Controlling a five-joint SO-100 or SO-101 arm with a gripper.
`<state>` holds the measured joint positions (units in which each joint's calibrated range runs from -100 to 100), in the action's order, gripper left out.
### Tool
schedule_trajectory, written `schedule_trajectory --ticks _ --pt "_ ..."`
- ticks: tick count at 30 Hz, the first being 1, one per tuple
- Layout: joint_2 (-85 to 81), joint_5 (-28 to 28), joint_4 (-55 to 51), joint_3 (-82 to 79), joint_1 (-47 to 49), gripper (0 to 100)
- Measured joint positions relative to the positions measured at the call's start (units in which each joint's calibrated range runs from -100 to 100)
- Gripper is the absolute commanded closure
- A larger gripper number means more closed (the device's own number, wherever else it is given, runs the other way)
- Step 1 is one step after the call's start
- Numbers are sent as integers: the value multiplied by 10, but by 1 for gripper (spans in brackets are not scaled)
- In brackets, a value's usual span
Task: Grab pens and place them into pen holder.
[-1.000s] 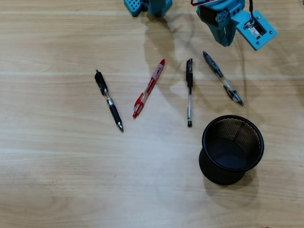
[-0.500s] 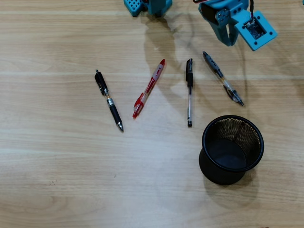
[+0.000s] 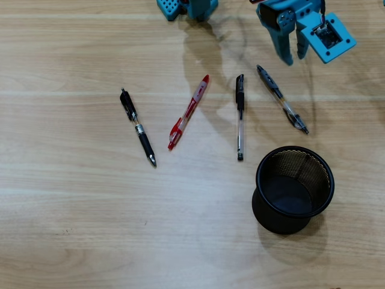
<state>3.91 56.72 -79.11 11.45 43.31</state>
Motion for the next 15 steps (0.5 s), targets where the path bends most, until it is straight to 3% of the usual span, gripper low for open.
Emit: schedule_trajectory --ticks 15 --pt "78 13 3 -9 15 76"
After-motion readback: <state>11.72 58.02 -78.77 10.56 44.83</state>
